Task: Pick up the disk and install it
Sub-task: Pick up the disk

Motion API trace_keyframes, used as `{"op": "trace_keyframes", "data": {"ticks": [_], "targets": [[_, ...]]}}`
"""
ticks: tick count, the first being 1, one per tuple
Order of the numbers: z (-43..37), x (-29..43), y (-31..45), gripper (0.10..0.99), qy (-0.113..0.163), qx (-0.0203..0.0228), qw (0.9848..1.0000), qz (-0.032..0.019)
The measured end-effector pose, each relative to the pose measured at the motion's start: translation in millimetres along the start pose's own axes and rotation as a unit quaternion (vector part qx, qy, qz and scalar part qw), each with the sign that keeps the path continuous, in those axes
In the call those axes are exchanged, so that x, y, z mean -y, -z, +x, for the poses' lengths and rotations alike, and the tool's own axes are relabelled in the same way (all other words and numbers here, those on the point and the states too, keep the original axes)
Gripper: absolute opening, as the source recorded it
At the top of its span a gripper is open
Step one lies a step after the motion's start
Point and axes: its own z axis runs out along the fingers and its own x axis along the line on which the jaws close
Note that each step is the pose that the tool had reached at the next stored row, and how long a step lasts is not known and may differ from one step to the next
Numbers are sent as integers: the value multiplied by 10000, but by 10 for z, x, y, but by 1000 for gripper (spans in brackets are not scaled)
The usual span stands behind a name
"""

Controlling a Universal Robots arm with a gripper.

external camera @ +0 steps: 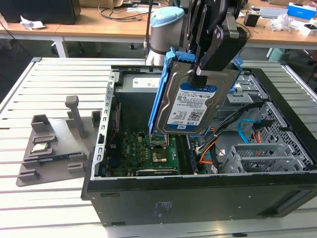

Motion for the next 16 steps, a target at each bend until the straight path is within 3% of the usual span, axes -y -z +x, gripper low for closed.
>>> {"op": "trace_keyframes", "data": {"ticks": [16], "targets": [[392,-7,-33,365,0,0,10000,0]]}}
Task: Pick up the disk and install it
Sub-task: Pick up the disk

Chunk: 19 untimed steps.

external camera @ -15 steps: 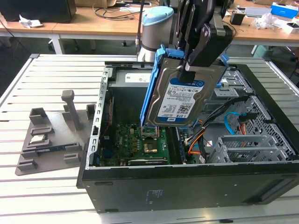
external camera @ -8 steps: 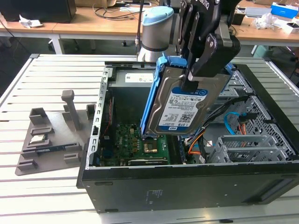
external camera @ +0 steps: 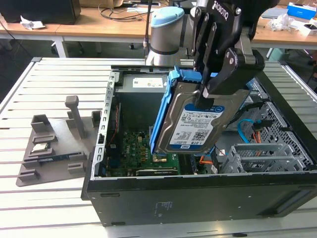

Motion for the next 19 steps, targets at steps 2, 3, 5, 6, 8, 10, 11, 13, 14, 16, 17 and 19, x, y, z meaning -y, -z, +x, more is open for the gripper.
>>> {"op": "trace_keyframes", "data": {"ticks": [2,3,5,6,8,10,11,13,14,16,17,19], "targets": [[77,-2,-6,365,0,0,10000,0],[110,-2,-8,365,0,0,10000,0],[162,-3,-12,365,0,0,10000,0],[181,-4,-13,365,0,0,10000,0],[203,11,-15,365,-1,1,10000,0],[204,43,-12,365,-1,0,10000,0],[206,81,-10,365,-2,1,10000,0],[208,145,-5,365,-1,0,10000,0],[207,192,-2,365,0,1,10000,0],[192,290,9,365,-1,1,10000,0],[185,314,13,365,-1,1,10000,0],[167,365,31,365,-1,-1,10000,0]]}}
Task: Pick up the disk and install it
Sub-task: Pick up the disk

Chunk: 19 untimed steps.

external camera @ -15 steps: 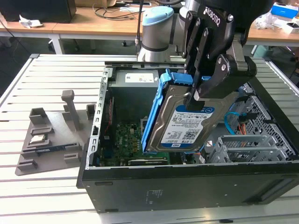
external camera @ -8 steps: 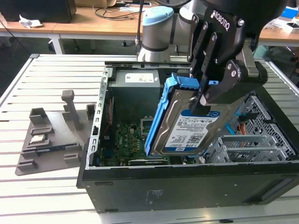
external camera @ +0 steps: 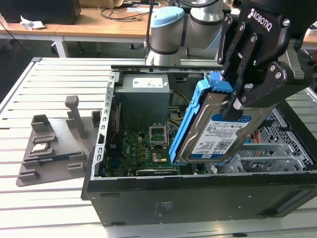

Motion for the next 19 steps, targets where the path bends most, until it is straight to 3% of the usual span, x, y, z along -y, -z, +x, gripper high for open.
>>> {"op": "trace_keyframes", "data": {"ticks": [8,12,19], "targets": [[-54,368,27,365,1,3,10000,-66],[-57,493,18,365,1,4,10000,-93],[-87,673,13,365,0,-6,10000,-95]]}}
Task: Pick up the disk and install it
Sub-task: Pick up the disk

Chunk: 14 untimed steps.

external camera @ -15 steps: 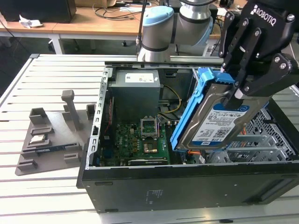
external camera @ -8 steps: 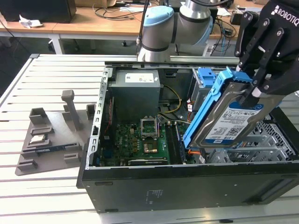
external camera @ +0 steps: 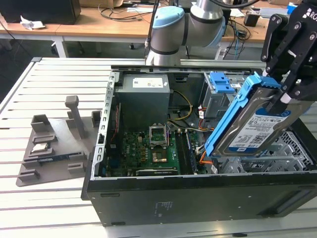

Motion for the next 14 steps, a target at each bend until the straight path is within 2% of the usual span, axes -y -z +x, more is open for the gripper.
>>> {"op": "trace_keyframes", "data": {"ticks": [5,8,14], "targets": [[-54,122,4,365,-1,-8,10000,0],[-82,255,7,365,-2,-16,10000,-1],[-82,335,1,365,-5,-15,10000,-1]]}}
